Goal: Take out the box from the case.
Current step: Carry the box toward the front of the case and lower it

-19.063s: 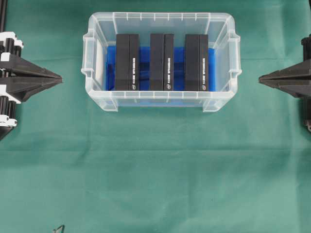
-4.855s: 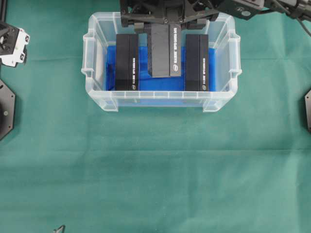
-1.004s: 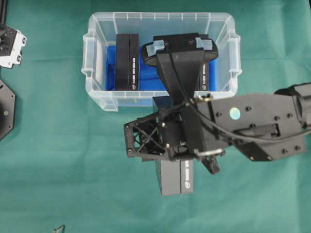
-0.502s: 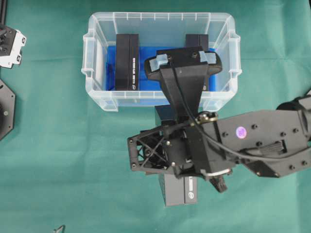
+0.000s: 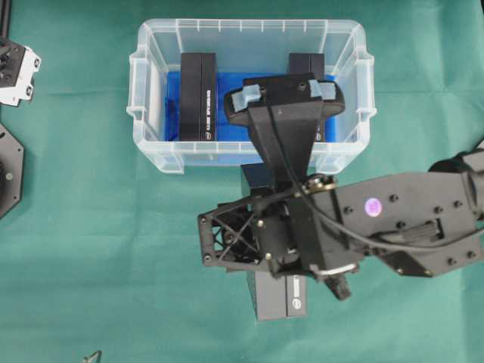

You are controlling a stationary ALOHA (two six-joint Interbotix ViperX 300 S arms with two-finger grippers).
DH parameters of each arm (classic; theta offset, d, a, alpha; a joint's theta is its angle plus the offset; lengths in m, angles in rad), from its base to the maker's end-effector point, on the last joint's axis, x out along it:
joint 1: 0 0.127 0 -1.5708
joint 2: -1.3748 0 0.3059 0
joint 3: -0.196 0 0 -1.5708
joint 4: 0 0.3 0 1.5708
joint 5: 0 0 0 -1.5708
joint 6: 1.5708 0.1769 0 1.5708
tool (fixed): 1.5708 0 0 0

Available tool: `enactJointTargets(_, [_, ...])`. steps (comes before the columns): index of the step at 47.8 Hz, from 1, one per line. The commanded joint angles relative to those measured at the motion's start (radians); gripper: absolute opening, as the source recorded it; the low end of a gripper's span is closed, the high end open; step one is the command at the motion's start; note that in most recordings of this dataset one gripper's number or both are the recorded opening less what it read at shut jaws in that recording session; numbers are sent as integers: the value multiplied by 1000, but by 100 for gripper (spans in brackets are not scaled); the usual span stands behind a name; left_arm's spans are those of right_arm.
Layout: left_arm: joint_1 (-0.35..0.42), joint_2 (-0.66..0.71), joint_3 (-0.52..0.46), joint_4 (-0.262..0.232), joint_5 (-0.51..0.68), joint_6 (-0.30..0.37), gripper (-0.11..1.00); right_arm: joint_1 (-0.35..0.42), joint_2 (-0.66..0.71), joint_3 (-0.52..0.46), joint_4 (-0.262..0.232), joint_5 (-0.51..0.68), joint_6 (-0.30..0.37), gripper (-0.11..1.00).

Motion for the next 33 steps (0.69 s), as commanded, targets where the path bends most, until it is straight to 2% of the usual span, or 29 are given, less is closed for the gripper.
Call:
enactJointTargets(1, [-3, -6, -11, 0, 2, 0, 85, 2, -15, -25, -2, 0, 0, 66])
enactJointTargets(16, [-12, -6, -11, -2, 2, -2, 85, 3, 29, -18, 3, -2, 0, 66])
enactJointTargets(23, [-12, -6, -11, -2, 2, -3, 85, 6, 43, 14, 12, -8, 3, 66])
enactJointTargets(33, [-12, -6, -11, -2, 2, -5, 85, 12, 43, 94, 20, -107, 3, 66])
